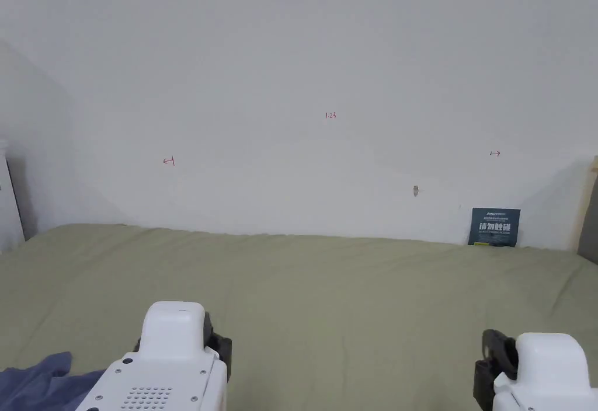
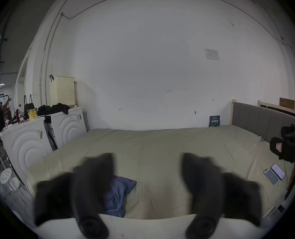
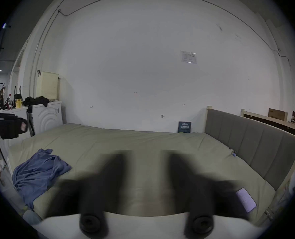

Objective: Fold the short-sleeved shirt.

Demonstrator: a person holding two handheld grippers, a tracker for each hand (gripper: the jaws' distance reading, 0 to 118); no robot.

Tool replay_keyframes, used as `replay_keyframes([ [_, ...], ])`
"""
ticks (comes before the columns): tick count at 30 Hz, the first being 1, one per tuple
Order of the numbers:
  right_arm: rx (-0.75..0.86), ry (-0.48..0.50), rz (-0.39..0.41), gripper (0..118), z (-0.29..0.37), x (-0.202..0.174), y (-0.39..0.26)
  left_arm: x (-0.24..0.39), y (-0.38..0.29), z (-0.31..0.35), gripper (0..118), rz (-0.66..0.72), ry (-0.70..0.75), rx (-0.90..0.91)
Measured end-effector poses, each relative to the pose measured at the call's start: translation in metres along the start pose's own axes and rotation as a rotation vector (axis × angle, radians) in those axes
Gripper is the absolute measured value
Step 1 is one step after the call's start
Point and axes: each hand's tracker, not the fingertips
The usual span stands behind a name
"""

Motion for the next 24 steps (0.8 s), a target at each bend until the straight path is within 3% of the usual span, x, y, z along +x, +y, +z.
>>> replay_keyframes([
  [1,0.024,0.012,-0.001,0,0.001,-0.001,0.0,-0.001,0.0,0.0,7,0.006,-0.014,-0.002],
  [2,0.003,0.044,-0.004,0,0.001,0.0,0.002,0.0,-0.001,-0.001,6,0.002,-0.043,-0.024],
  [12,0.002,-0.005,0.007,0,0.003,-0.008,-0.005,-0.005,0.004,0.002,6,-0.006,-0.046,-0.009],
  [16,-0.012,0.04,0.038,0,-0.004,-0.023,-0.005,-0.026,0.005,0.008,6,-0.005,-0.014,-0.015],
  [24,0.009,0.339,0.025,0,-0.01,-0.136,-0.004,-0.142,-0.005,0.058,6,0.028,0.291,-0.046],
])
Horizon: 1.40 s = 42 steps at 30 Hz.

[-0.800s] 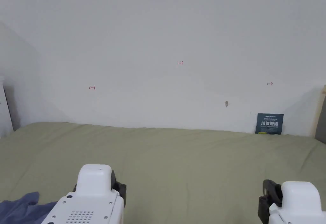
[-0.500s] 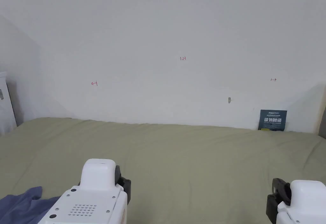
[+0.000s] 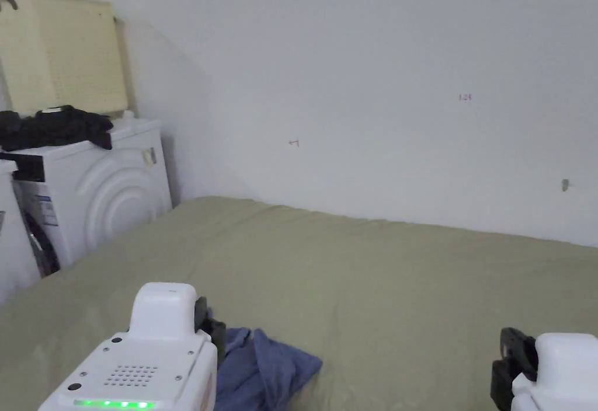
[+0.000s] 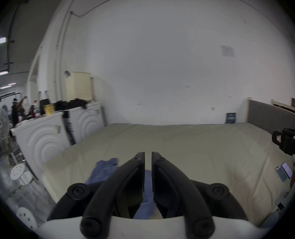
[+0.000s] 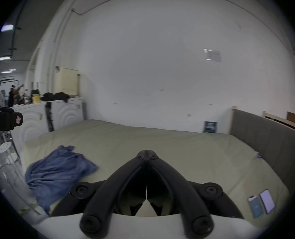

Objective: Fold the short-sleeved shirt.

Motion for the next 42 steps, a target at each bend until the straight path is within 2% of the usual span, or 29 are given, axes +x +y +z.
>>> replay_keyframes([
  [4,-0.003,0.104,-0.015,0,-0.014,-0.039,0.001,-0.058,-0.009,0.019,6,0.01,0.138,-0.033],
  [7,-0.008,0.14,-0.017,0,-0.018,-0.054,0.0,-0.084,-0.018,0.029,6,0.019,0.204,-0.058],
  [14,-0.021,0.177,-0.015,0,-0.027,-0.065,0.0,-0.105,-0.029,0.027,6,0.043,0.23,-0.086],
  [18,-0.039,0.174,-0.005,0,-0.031,-0.063,-0.003,-0.105,-0.033,0.006,6,0.064,0.197,-0.115],
  [25,-0.077,0.16,0.0,0,-0.04,-0.055,-0.012,-0.093,-0.055,-0.068,6,0.052,0.078,-0.252],
  [32,-0.144,0.148,0.02,0,-0.056,-0.051,-0.031,-0.082,-0.105,-0.184,6,0.095,-0.046,-0.51],
  [37,-0.186,0.134,0.018,0,-0.071,-0.051,-0.044,-0.078,-0.134,-0.243,7,0.08,-0.069,-0.629],
  [38,-0.193,0.133,0.019,0,-0.074,-0.051,-0.047,-0.078,-0.137,-0.252,11,0.083,-0.073,-0.649],
  [39,-0.2,0.134,0.021,0,-0.076,-0.05,-0.049,-0.077,-0.141,-0.261,35,0.089,-0.107,-0.679],
  [40,-0.204,0.134,0.022,0,-0.078,-0.05,-0.052,-0.077,-0.145,-0.27,83,0.078,-0.123,-0.72],
  [41,-0.213,0.131,0.023,0,-0.08,-0.05,-0.055,-0.076,-0.151,-0.281,118,0.069,-0.147,-0.791],
  [42,-0.22,0.13,0.021,0,-0.081,-0.05,-0.057,-0.079,-0.144,-0.284,114,0.132,-0.148,-0.693],
])
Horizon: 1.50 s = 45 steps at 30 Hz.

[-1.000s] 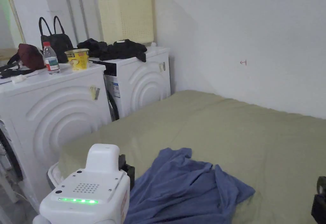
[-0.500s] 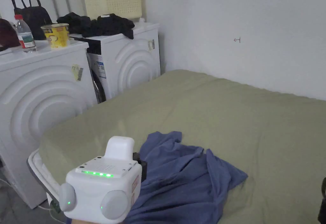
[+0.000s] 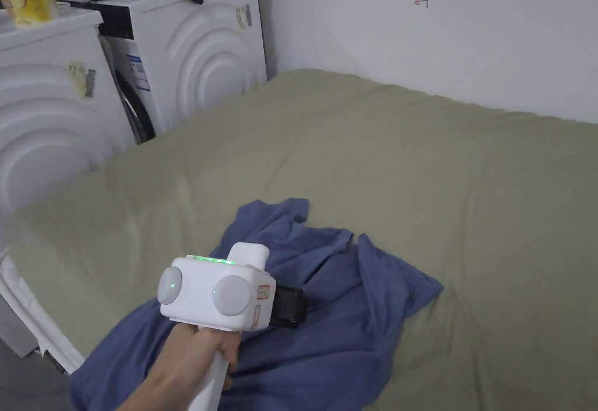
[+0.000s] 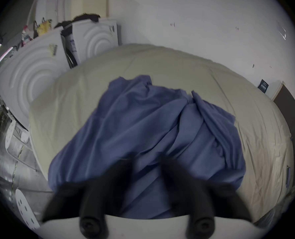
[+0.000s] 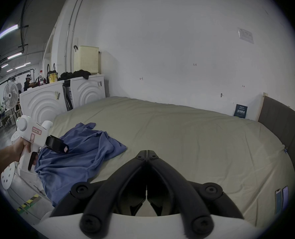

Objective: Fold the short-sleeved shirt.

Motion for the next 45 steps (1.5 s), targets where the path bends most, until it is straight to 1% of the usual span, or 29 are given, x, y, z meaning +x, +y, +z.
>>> replay_keyframes([
  [1,-0.008,0.003,-0.003,0,-0.001,0.001,-0.002,0.007,0.0,-0.003,115,-0.057,0.041,-0.075],
  [3,-0.02,-0.002,-0.004,0,-0.003,0.002,-0.007,0.009,0.005,-0.013,115,-0.099,0.098,-0.126],
  [7,-0.054,-0.005,-0.009,0,-0.003,0.005,-0.017,0.011,-0.012,-0.052,115,-0.108,0.065,-0.279],
  [9,-0.069,-0.009,-0.009,0,-0.002,0.007,-0.02,0.009,-0.014,-0.064,114,-0.125,0.082,-0.249],
  [10,-0.074,-0.009,-0.009,0,0.0,0.009,-0.022,0.009,-0.011,-0.063,108,-0.118,0.083,-0.255],
  [11,-0.078,-0.008,-0.009,0,0.003,0.011,-0.023,0.009,-0.009,-0.06,86,-0.116,0.079,-0.252],
  [12,-0.079,-0.007,-0.011,0,0.005,0.013,-0.024,0.009,-0.008,-0.057,56,-0.115,0.071,-0.244],
  [13,-0.082,-0.008,-0.013,0,0.009,0.015,-0.025,0.027,-0.008,-0.014,0,-0.132,0.103,-0.133],
  [14,-0.08,-0.006,-0.016,0,0.015,0.018,-0.026,0.038,-0.009,0.006,0,-0.15,0.088,-0.097],
  [15,-0.078,-0.007,-0.017,0,0.021,0.021,-0.027,0.044,-0.011,0.019,0,-0.161,0.106,-0.085],
  [16,-0.077,-0.011,-0.013,0,0.029,0.024,-0.029,0.056,-0.015,0.029,0,-0.172,0.125,-0.112],
  [17,-0.079,-0.02,-0.008,0,0.037,0.027,-0.031,0.038,0.001,-0.002,0,-0.172,0.096,-0.109],
  [19,-0.074,-0.034,-0.011,0,0.054,0.036,-0.034,0.05,0.007,0.003,0,-0.217,0.059,-0.079],
  [20,-0.073,-0.044,-0.021,0,0.063,0.041,-0.036,0.065,0.01,0.011,0,-0.233,0.092,-0.043],
  [21,-0.073,-0.05,-0.029,0,0.07,0.046,-0.037,0.074,0.013,0.016,0,-0.243,0.089,-0.026],
  [22,-0.071,-0.063,-0.041,0,0.079,0.051,-0.038,0.09,0.02,0.051,0,-0.247,0.051,-0.017],
  [24,-0.061,-0.087,-0.061,0,0.096,0.061,-0.039,0.124,0.026,0.067,0,-0.3,0.035,0.013],
  [25,-0.05,-0.104,-0.071,0,0.106,0.066,-0.04,0.131,0.038,0.068,0,-0.311,0.012,0.026],
  [27,-0.034,-0.142,-0.082,0,0.124,0.076,-0.042,0.164,0.045,0.075,0,-0.357,-0.022,0.043],
  [30,-0.025,-0.203,-0.117,0,0.148,0.094,-0.047,0.22,0.054,0.085,0,-0.388,-0.124,0.066],
  [34,-0.029,-0.298,-0.156,0,0.178,0.119,-0.058,0.32,0.047,0.09,0,-0.479,-0.252,0.082],
  [37,-0.043,-0.359,-0.182,0,0.194,0.139,-0.067,0.397,0.041,0.096,0,-0.535,-0.379,0.074],
  [40,-0.061,-0.416,-0.208,0,0.204,0.156,-0.074,0.47,0.025,0.102,0,-0.611,-0.491,0.073],
  [43,-0.074,-0.449,-0.221,0,0.209,0.167,-0.08,0.527,0.001,0.098,0,-0.647,-0.594,0.027],
  [45,-0.091,-0.465,-0.229,0,0.209,0.173,-0.085,0.552,-0.018,0.083,0,-0.687,-0.602,-0.005],
])
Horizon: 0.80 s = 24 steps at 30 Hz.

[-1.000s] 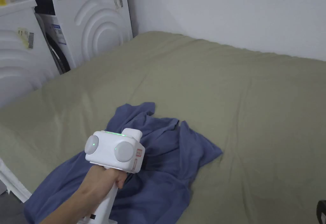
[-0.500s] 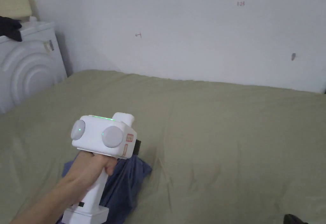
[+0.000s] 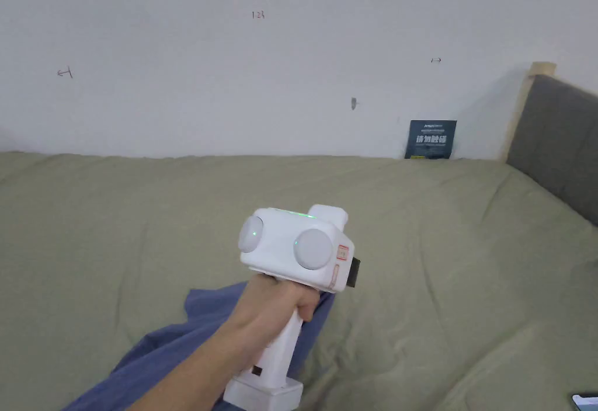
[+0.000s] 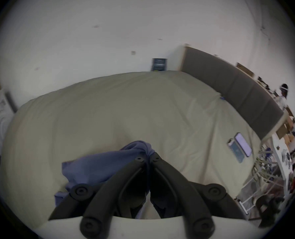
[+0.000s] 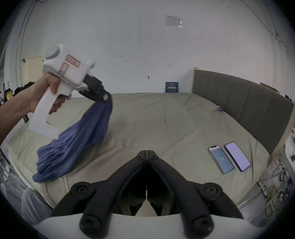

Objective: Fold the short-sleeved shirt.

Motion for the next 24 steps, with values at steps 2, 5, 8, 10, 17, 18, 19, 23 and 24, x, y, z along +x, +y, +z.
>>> replay_keyframes([
  [2,-0.016,-0.01,-0.002,0,-0.006,0.004,-0.004,0.001,-0.014,-0.037,0,0.033,-0.023,-0.075],
  [5,-0.047,-0.01,-0.006,0,-0.017,0.009,-0.01,-0.017,-0.046,-0.087,0,0.096,0.068,-0.193],
  [8,-0.086,-0.004,-0.002,0,-0.032,0.011,-0.016,-0.037,-0.075,-0.11,0,0.158,0.086,-0.241],
  [10,-0.098,-0.001,-0.003,0,-0.039,0.01,-0.017,-0.043,-0.084,-0.108,20,0.156,0.071,-0.214],
  [17,-0.07,0.033,0.007,0,-0.036,-0.002,-0.006,-0.043,-0.093,-0.024,110,0.105,0.077,-0.088],
  [18,-0.06,0.038,0.011,0,-0.033,-0.003,-0.004,-0.046,-0.096,-0.004,110,0.114,0.078,-0.063],
  [19,-0.046,0.045,0.014,0,-0.03,-0.005,-0.001,-0.049,-0.102,0.021,110,0.13,0.088,-0.032],
  [23,-0.005,0.076,0.021,0,-0.019,-0.012,0.011,-0.064,-0.136,0.125,106,0.198,0.175,0.131],
  [24,0.008,0.085,0.023,0,-0.016,-0.014,0.013,-0.061,-0.144,0.149,99,0.201,0.215,0.173],
])
